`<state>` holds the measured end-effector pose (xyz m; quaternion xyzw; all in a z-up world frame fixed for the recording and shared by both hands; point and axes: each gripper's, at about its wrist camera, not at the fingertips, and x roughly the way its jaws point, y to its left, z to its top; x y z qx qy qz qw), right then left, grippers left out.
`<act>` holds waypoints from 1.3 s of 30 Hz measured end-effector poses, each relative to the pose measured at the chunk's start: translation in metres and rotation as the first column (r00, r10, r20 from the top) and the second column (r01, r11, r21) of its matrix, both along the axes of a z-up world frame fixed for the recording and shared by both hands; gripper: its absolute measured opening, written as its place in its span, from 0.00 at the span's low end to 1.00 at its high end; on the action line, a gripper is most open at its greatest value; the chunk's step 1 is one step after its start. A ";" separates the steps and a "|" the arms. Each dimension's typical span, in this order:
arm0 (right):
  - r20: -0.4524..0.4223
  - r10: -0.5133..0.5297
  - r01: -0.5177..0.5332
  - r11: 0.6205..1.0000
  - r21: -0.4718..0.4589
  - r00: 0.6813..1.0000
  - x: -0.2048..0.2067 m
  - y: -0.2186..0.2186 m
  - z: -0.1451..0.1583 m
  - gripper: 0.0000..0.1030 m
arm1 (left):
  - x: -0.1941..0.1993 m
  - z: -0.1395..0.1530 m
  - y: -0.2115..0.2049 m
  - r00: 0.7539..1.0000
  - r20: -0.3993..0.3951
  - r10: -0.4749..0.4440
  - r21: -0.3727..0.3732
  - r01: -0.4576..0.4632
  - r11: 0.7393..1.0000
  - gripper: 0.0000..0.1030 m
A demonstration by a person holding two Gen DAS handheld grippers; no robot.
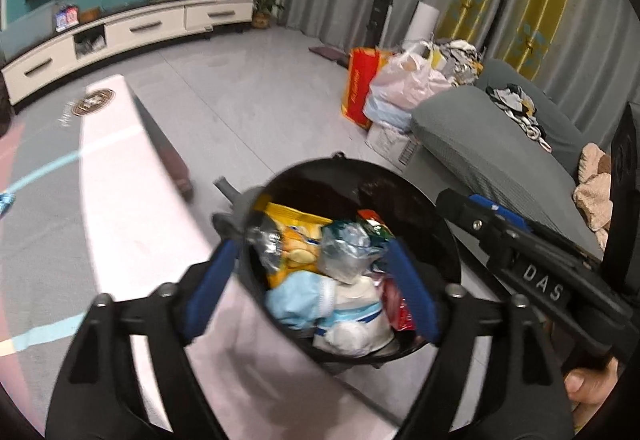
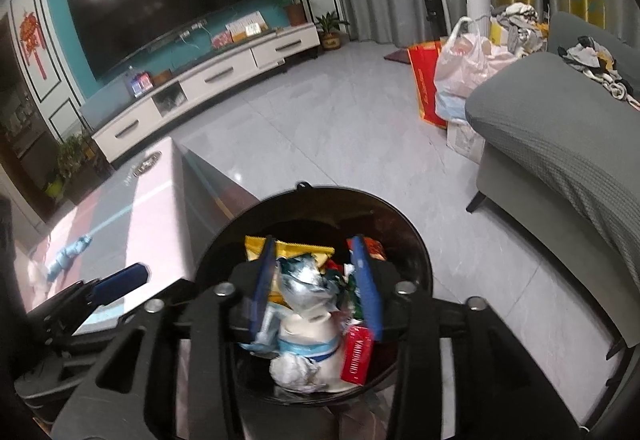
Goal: Collect trash
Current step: 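Move both tools back over the remaining trash on the mat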
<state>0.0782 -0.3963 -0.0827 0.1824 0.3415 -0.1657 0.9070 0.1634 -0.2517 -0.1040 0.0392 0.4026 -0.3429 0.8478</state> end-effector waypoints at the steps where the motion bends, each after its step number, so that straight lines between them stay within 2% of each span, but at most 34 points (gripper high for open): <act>1: 0.010 0.003 -0.003 1.000 -0.002 1.000 0.000 0.004 0.003 0.52 | 0.000 0.002 0.006 1.000 0.004 0.010 -0.004 -0.010 1.000 0.86; 5: 0.038 0.013 -0.012 1.000 -0.014 0.999 0.003 0.017 0.011 0.64 | 0.003 0.011 0.039 0.997 0.012 0.081 -0.022 -0.081 0.996 0.90; 8: 0.048 0.026 -0.026 1.000 -0.011 0.998 0.009 0.030 0.016 0.72 | 0.005 0.017 0.069 0.988 0.030 0.153 -0.035 -0.152 0.988 0.97; 10: 0.052 0.040 -0.039 0.999 -0.011 0.998 0.014 0.040 0.019 0.80 | 0.005 0.018 0.089 0.979 0.032 0.200 -0.040 -0.199 0.979 0.97; 16: 0.062 0.145 -0.146 0.989 -0.002 0.987 0.036 0.087 0.022 0.85 | 0.003 0.010 0.159 0.945 0.008 0.326 -0.035 -0.325 0.945 0.97; 21: 0.034 0.279 -0.279 0.960 -0.003 0.960 0.063 0.143 0.017 0.85 | 0.002 0.003 0.224 0.908 0.005 0.419 -0.021 -0.419 0.908 0.97; 24: 0.020 0.355 -0.355 0.935 -0.002 0.935 0.075 0.177 0.014 0.85 | 0.003 0.000 0.271 0.866 0.002 0.500 -0.017 -0.500 0.866 0.97; 29: -0.007 0.443 -0.442 0.896 0.037 0.897 0.093 0.224 0.005 0.85 | 0.011 -0.004 0.351 0.776 -0.020 0.630 -0.038 -0.631 0.775 0.97; 30: -0.011 0.454 -0.453 0.890 0.051 0.891 0.096 0.230 0.002 0.85 | 0.015 -0.006 0.368 0.756 -0.030 0.654 -0.047 -0.654 0.755 0.97; 33: -0.027 0.484 -0.479 0.871 0.110 0.875 0.107 0.254 -0.009 0.85 | 0.023 -0.012 0.399 0.716 -0.059 0.695 -0.080 -0.698 0.712 0.97; 36: -0.040 0.508 -0.498 0.855 0.144 0.861 0.115 0.273 -0.017 0.85 | 0.040 -0.021 0.432 0.663 -0.131 0.737 -0.115 -0.748 0.653 0.97; 39: -0.025 0.545 -0.530 0.824 0.199 0.838 0.129 0.295 -0.022 0.85 | 0.051 -0.025 0.449 0.644 -0.129 0.754 -0.096 -0.765 0.637 0.97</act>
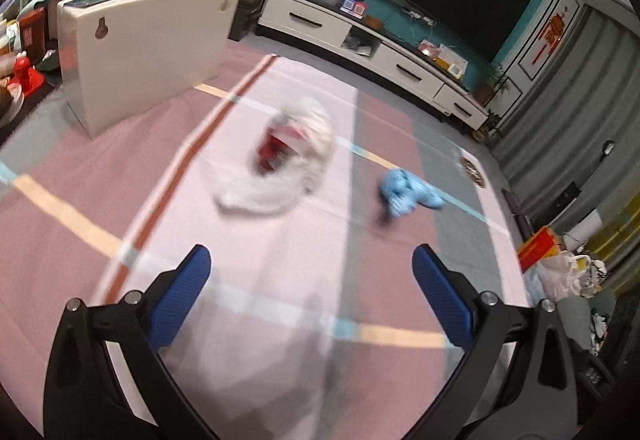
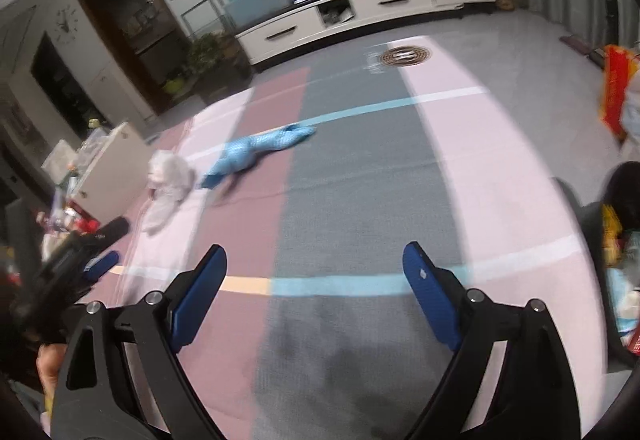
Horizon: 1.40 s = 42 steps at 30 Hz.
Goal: Collect trash
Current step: 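Move both tools back over the remaining trash on the mat, then grasp the white plastic bag with the left tool while the right tool grasps the blue cloth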
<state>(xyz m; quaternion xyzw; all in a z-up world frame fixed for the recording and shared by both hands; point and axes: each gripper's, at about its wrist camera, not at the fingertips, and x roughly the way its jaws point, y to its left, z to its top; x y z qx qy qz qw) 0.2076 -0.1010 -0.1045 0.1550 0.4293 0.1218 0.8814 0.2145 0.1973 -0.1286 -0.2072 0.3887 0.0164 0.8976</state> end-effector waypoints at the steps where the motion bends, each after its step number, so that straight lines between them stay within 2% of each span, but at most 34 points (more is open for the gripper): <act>1: -0.003 0.004 -0.004 1.000 0.010 1.000 0.003 0.004 0.000 0.85 | 0.002 0.000 0.003 1.000 -0.001 0.008 0.005 -0.008 1.000 0.97; 5: -0.018 0.020 -0.019 0.997 0.072 1.000 0.036 0.033 0.000 0.85 | 0.026 0.005 0.012 1.000 0.012 0.002 0.022 -0.003 1.000 0.97; 11: -0.040 0.026 -0.026 1.000 0.014 0.999 0.096 0.075 0.001 0.85 | 0.070 0.007 0.012 1.000 0.021 0.008 0.063 -0.009 0.998 0.97; 18: -0.081 0.046 -0.048 0.999 -0.026 0.996 0.139 0.110 -0.023 0.71 | 0.105 -0.007 0.012 1.000 -0.013 0.010 0.099 -0.009 0.995 0.95; 20: -0.094 0.031 -0.031 1.000 -0.002 0.995 0.149 0.112 -0.031 0.69 | 0.109 -0.012 0.013 1.000 -0.024 0.002 0.092 0.000 0.996 0.88; 21: -0.098 0.028 -0.027 1.000 0.014 0.995 0.153 0.113 -0.034 0.67 | 0.112 -0.015 0.014 1.000 -0.031 0.000 0.085 0.003 0.996 0.81; 24: -0.113 0.037 -0.035 0.999 0.014 0.993 0.161 0.119 -0.044 0.56 | 0.118 -0.023 0.016 0.999 -0.050 -0.016 0.072 0.020 0.997 0.66; 26: -0.120 0.045 -0.045 0.999 0.003 0.992 0.164 0.122 -0.048 0.42 | 0.120 -0.027 0.016 0.998 -0.053 -0.029 0.074 0.033 0.997 0.58; 27: -0.114 0.042 -0.044 0.999 -0.010 0.993 0.165 0.122 -0.049 0.35 | 0.120 -0.027 0.015 0.998 -0.052 -0.036 0.073 0.040 0.997 0.47; 28: -0.105 0.046 -0.047 0.999 -0.015 0.993 0.165 0.122 -0.048 0.31 | 0.119 -0.028 0.013 0.998 -0.050 -0.040 0.078 0.044 0.996 0.40; 30: -0.088 0.051 -0.053 0.998 -0.024 0.995 0.163 0.121 -0.046 0.26 | 0.117 -0.027 0.011 0.998 -0.045 -0.047 0.086 0.051 0.995 0.33; 36: -0.034 0.054 -0.055 0.998 -0.043 0.998 0.134 0.105 -0.028 0.25 | 0.091 -0.011 -0.001 0.996 -0.012 -0.091 0.085 0.091 0.992 0.30; 42: 0.024 0.054 -0.051 0.995 -0.082 0.998 0.082 0.074 -0.003 0.25 | 0.051 0.010 -0.027 0.989 0.023 -0.148 0.065 0.146 0.987 0.29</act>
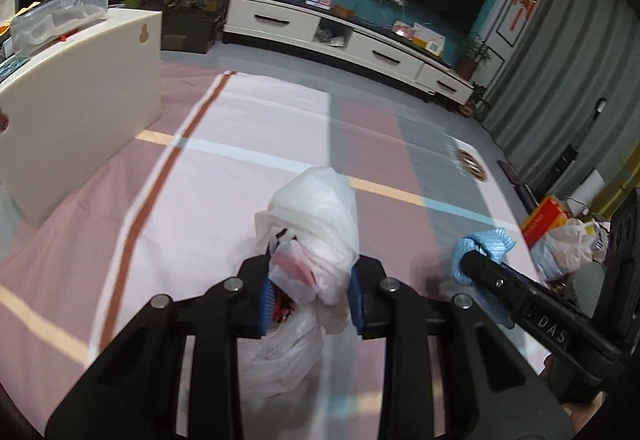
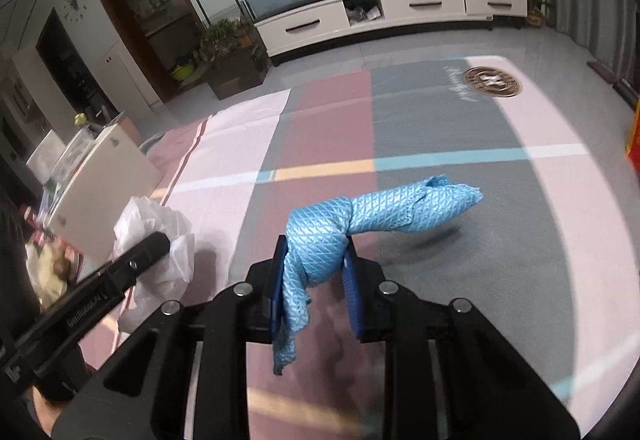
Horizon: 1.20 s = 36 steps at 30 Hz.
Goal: Collect trash
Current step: 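Grasp the white plastic bag with the left tool while the right tool grasps the blue cloth, then carry the white bag and blue cloth over the black bin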
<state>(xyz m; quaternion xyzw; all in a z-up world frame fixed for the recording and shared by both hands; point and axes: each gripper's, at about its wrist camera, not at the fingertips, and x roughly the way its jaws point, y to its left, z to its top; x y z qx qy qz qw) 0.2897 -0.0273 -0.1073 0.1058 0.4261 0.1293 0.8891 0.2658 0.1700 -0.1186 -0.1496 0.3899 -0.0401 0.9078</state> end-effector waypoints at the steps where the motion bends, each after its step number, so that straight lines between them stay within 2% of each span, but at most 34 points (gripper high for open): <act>1: 0.009 -0.002 0.002 1.000 -0.008 1.000 -0.010 -0.007 0.003 0.25 | -0.005 0.002 -0.004 1.000 0.004 -0.007 -0.001 0.007 1.000 0.29; 13: 0.075 -0.050 0.054 0.998 -0.045 0.996 -0.103 -0.080 0.027 0.25 | -0.087 0.031 -0.065 0.992 0.060 -0.115 0.041 0.113 0.993 0.30; 21: 0.126 -0.102 0.108 0.993 -0.047 0.987 -0.139 -0.114 0.039 0.26 | -0.125 0.029 -0.090 0.988 0.058 -0.141 0.075 0.136 0.988 0.31; 29: 0.165 -0.149 0.160 0.986 -0.055 0.975 -0.159 -0.147 0.046 0.26 | -0.131 0.036 -0.137 0.974 0.065 -0.218 0.109 0.210 0.972 0.32; 36: 0.170 -0.215 0.224 0.974 -0.033 0.962 -0.169 -0.189 0.048 0.26 | -0.125 0.047 -0.201 0.942 0.067 -0.328 0.122 0.319 0.940 0.32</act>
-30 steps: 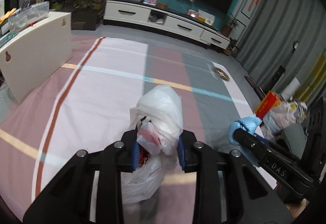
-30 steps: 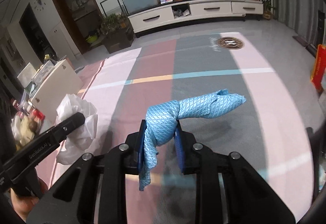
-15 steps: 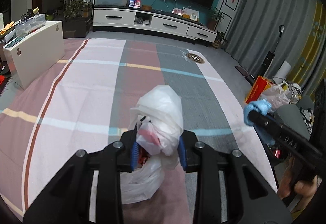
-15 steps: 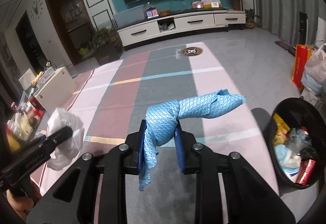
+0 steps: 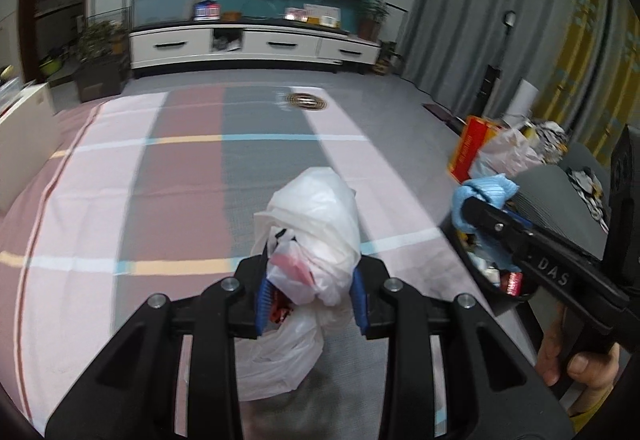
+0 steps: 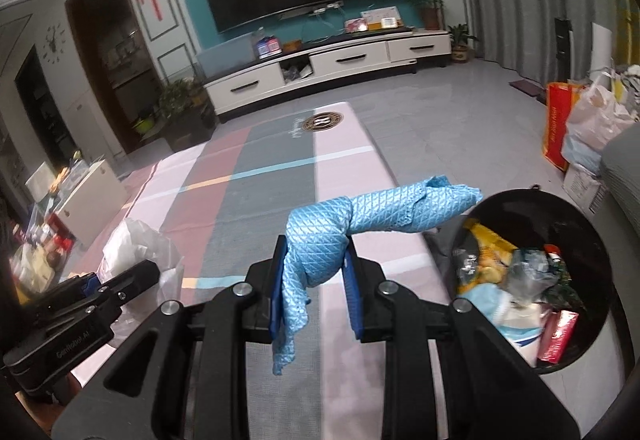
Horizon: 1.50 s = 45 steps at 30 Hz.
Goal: Collect trash
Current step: 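Carry the white bag and blue cloth over the black bin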
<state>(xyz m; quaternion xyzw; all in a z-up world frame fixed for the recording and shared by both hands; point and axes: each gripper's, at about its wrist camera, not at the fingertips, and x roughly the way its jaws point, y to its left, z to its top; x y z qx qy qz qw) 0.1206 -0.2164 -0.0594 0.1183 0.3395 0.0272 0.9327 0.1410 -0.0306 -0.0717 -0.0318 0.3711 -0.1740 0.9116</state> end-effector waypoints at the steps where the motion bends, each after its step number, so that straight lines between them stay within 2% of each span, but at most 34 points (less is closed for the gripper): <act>1: 0.001 -0.015 0.015 1.000 0.000 1.000 -0.002 -0.008 0.000 0.26 | 0.002 0.001 -0.008 1.000 -0.001 -0.016 0.001 0.016 1.000 0.33; 8: -0.003 -0.148 0.148 0.989 -0.023 0.989 -0.013 -0.058 -0.006 0.26 | 0.009 0.001 -0.089 0.988 0.015 -0.155 0.047 0.154 0.987 0.34; 15: -0.021 -0.274 0.273 0.962 -0.027 0.962 -0.026 -0.118 -0.016 0.26 | 0.019 -0.010 -0.164 0.959 -0.009 -0.282 0.042 0.282 0.958 0.34; 21: -0.050 -0.356 0.356 0.934 -0.013 0.933 -0.039 -0.160 -0.027 0.26 | 0.025 -0.024 -0.212 0.939 -0.037 -0.341 0.040 0.342 0.939 0.34; 33: -0.126 -0.401 0.400 0.916 -0.034 0.907 -0.038 -0.194 -0.053 0.26 | 0.044 -0.058 -0.254 0.913 -0.129 -0.387 0.063 0.397 0.916 0.36; 45: -0.174 -0.399 0.394 0.917 -0.063 0.900 -0.029 -0.201 -0.066 0.27 | 0.058 -0.078 -0.266 0.902 -0.186 -0.391 0.069 0.409 0.910 0.36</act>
